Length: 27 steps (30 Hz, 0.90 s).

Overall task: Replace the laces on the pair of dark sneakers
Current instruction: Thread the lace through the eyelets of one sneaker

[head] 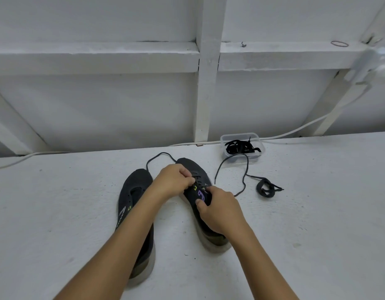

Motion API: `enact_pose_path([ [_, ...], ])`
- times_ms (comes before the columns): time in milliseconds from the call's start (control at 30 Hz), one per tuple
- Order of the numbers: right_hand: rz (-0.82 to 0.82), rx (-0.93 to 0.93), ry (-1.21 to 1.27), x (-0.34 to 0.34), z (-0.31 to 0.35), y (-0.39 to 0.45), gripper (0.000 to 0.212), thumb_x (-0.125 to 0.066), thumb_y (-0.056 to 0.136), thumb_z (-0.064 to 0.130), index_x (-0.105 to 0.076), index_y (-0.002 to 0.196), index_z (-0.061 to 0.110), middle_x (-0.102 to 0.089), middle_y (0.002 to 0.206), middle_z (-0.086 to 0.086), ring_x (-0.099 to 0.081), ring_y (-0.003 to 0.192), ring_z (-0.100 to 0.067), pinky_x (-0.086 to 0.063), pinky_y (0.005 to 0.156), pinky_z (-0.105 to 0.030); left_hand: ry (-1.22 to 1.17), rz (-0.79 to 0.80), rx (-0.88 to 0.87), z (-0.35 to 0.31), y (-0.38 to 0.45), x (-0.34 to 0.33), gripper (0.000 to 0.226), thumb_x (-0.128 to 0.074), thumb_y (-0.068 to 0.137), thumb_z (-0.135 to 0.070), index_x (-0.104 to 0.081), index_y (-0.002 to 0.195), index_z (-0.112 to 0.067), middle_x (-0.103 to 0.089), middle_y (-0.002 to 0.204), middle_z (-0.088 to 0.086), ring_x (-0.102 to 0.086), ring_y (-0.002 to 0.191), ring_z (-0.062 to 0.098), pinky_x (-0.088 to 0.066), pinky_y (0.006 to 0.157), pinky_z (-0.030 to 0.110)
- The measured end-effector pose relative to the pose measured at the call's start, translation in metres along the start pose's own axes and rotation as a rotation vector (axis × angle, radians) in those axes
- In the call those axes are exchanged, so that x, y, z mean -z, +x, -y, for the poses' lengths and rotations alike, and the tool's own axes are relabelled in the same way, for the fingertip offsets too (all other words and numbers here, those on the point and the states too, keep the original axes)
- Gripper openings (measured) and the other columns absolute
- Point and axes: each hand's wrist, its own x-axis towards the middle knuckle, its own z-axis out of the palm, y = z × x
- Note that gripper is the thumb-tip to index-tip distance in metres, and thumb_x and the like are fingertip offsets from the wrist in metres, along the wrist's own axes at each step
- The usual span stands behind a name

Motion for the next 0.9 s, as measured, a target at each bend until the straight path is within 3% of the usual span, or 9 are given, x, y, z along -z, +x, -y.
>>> enact_pose_path([
  [100,-0.032,0.007,0.033,-0.001,-0.001,-0.001,0.032,-0.057,0.094,0.042,-0.062,0.119,0.023,-0.069,0.109,-0.002,-0.063,0.098,-0.026,-0.052,0.08,-0.034,0.063,-0.051,-0.032,0.009,-0.009,-0.006,0.015,-0.079,0.082,-0.037,-0.073,0.079,-0.024,-0.071,0.079,-0.009,-0.066,0.075,0.008,-0.055,0.071,0.027],
  [267,-0.035,-0.003,0.025,-0.002,-0.001,0.001,0.036,-0.058,0.094,0.043,-0.061,0.122,0.022,-0.069,0.113,-0.005,-0.063,0.103,-0.027,-0.053,0.085,-0.036,0.162,-0.093,-0.121,0.007,-0.014,-0.013,0.01,-0.073,0.089,-0.027,-0.071,0.08,-0.024,-0.068,0.08,-0.011,-0.06,0.073,0.001,-0.038,0.056,0.008],
  [400,-0.031,-0.004,0.018,-0.002,-0.001,0.001,0.039,-0.058,0.094,0.043,-0.06,0.127,0.024,-0.069,0.113,-0.004,-0.063,0.102,-0.026,-0.052,0.081,-0.032,0.158,-0.165,-0.09,-0.001,-0.007,0.004,0.017,-0.063,0.092,-0.025,-0.064,0.075,-0.025,-0.067,0.082,-0.01,-0.061,0.074,0.006,-0.044,0.058,0.019],
  [533,-0.026,-0.004,0.014,-0.003,0.0,0.002,0.038,-0.057,0.095,0.042,-0.06,0.126,0.022,-0.068,0.114,-0.005,-0.063,0.103,-0.028,-0.053,0.084,-0.035,0.184,-0.07,-0.06,0.002,-0.011,-0.004,0.018,-0.065,0.092,-0.036,-0.067,0.082,-0.021,-0.067,0.083,-0.008,-0.061,0.07,0.011,-0.049,0.063,0.027],
  [767,-0.031,-0.007,0.014,-0.003,0.001,0.002,0.035,-0.056,0.096,0.043,-0.06,0.122,0.021,-0.068,0.112,-0.006,-0.063,0.102,-0.028,-0.052,0.083,-0.036,0.164,-0.015,-0.106,0.004,-0.015,-0.004,0.017,-0.081,0.081,-0.033,-0.075,0.086,-0.019,-0.073,0.083,-0.004,-0.065,0.07,0.005,-0.05,0.064,0.02],
  [833,-0.035,-0.008,0.021,-0.002,0.001,0.002,0.033,-0.056,0.096,0.042,-0.062,0.12,0.021,-0.069,0.11,-0.005,-0.063,0.101,-0.028,-0.053,0.083,-0.036,0.19,0.015,-0.109,0.006,-0.013,-0.004,0.012,-0.076,0.087,-0.024,-0.073,0.087,-0.013,-0.074,0.08,0.001,-0.064,0.061,-0.005,-0.046,0.056,0.01],
  [900,-0.038,-0.009,0.021,-0.002,0.002,0.001,0.032,-0.056,0.096,0.041,-0.062,0.12,0.021,-0.069,0.11,-0.005,-0.063,0.1,-0.028,-0.053,0.083,-0.036,0.195,0.018,-0.095,0.005,-0.01,0.001,0.013,-0.067,0.095,-0.021,-0.069,0.087,-0.011,-0.073,0.077,0.002,-0.064,0.057,-0.006,-0.042,0.048,0.009],
])
